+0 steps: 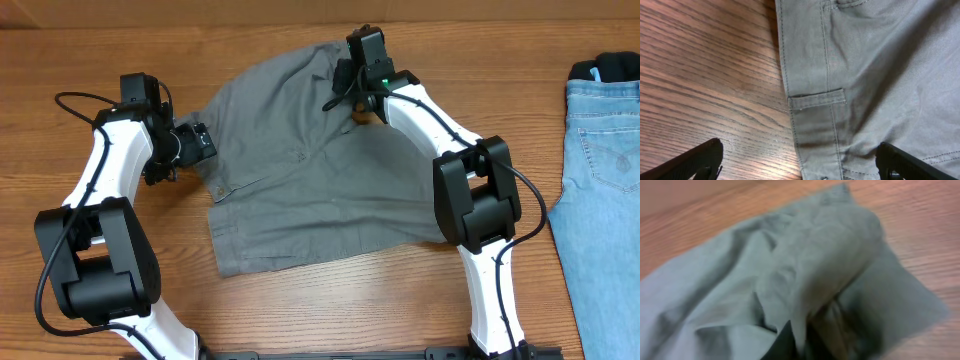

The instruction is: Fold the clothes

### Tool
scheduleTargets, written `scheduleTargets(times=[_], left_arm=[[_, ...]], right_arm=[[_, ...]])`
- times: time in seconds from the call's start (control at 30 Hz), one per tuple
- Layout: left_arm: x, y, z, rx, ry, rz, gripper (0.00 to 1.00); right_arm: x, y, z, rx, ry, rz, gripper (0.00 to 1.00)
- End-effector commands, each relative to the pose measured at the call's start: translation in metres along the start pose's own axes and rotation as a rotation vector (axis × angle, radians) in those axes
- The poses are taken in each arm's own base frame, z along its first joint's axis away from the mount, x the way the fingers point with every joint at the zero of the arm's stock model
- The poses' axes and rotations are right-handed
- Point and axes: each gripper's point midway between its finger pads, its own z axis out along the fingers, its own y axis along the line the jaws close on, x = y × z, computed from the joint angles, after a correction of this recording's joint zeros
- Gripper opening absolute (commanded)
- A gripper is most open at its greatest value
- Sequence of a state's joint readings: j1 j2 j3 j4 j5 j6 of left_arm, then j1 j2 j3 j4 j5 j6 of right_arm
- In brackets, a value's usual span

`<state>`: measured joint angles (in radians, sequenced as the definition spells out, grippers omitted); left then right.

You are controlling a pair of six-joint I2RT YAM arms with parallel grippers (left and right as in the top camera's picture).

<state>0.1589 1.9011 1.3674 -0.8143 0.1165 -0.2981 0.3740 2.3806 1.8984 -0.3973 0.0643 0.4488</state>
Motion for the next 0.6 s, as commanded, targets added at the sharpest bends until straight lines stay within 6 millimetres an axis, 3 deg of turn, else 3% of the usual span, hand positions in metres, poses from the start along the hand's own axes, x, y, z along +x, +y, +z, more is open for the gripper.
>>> scheduleTargets(times=[0.0, 0.27, 0.47, 0.57], left_arm=[[0.002, -0.003, 0.000, 0.008, 0.001, -0.011, 1.00], [-0.005, -0.005, 0.000, 0.017, -0.024, -0.009, 1.00], [-0.013, -0.007, 0.000, 0.029, -0.056, -0.006, 1.00], [-0.018, -0.014, -0.001, 0.065, -0.074, 0.000, 1.00]], right_arm=[[-0.017, -0.018, -0.006, 0.083, -0.022, 0.011, 0.04], [-0.025, -0.060, -0.052, 0.226, 0.153, 0.050, 0.04], [0.009, -0.114, -0.065, 0.351, 0.324, 0.095, 0.04], [0.028, -0.130, -0.065, 0.374, 0.387, 0.114, 0.21]])
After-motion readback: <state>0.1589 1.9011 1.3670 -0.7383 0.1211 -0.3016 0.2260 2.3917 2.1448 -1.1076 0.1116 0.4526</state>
